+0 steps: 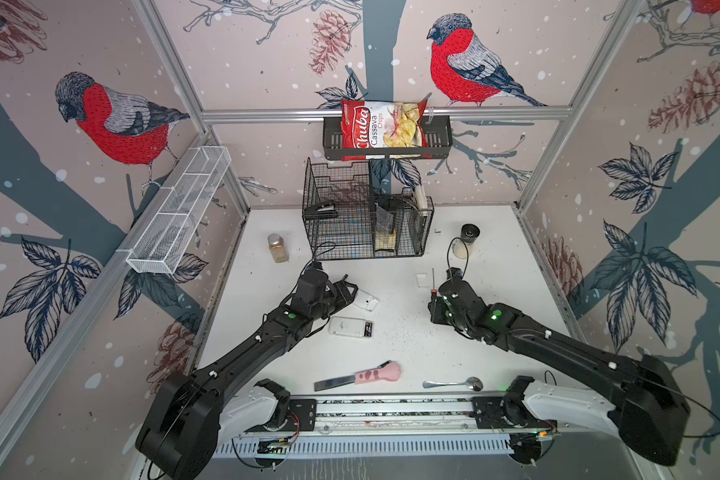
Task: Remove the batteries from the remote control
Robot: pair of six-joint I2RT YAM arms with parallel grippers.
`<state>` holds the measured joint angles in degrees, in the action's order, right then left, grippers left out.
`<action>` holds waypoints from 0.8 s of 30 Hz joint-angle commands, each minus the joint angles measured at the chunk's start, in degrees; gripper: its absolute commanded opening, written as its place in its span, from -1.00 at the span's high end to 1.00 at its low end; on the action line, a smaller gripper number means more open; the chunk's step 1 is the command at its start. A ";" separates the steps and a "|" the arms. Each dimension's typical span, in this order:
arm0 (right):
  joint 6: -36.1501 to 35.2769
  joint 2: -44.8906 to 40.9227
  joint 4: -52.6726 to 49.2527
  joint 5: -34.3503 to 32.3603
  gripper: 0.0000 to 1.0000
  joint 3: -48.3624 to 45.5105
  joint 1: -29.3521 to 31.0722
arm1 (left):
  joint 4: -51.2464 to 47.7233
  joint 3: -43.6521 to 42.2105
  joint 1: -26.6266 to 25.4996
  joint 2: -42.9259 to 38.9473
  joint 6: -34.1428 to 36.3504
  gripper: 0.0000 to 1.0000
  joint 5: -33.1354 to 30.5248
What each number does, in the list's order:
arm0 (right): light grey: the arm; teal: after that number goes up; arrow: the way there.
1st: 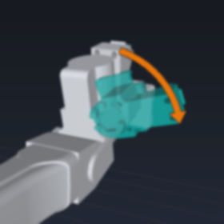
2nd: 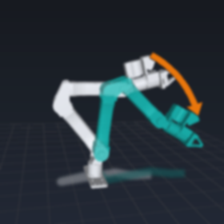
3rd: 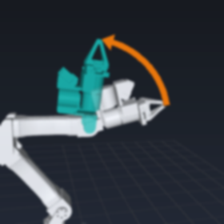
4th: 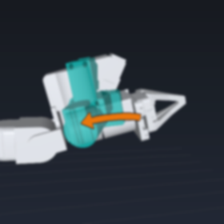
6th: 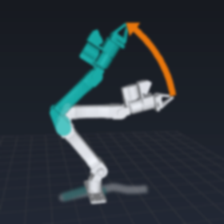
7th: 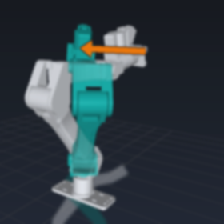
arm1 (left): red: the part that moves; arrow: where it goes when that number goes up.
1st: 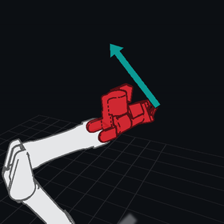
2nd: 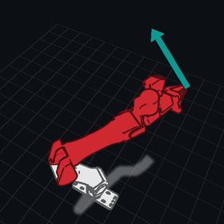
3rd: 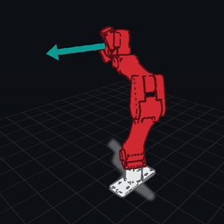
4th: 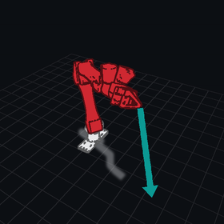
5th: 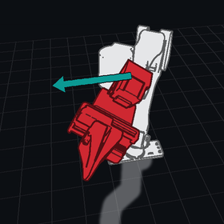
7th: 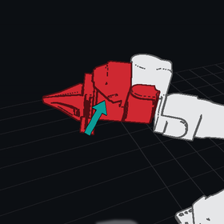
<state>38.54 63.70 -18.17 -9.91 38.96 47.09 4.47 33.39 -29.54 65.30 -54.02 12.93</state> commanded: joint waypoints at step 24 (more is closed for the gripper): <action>-18.02 6.97 9.95 8.69 0.83 8.73 7.84 | 20.93 7.57 -10.80 13.60 -0.89 0.11 3.06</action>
<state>21.17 70.46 -10.46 -1.48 47.03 54.98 22.02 40.25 -39.99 78.28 -55.09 15.16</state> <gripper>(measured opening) 0.266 0.449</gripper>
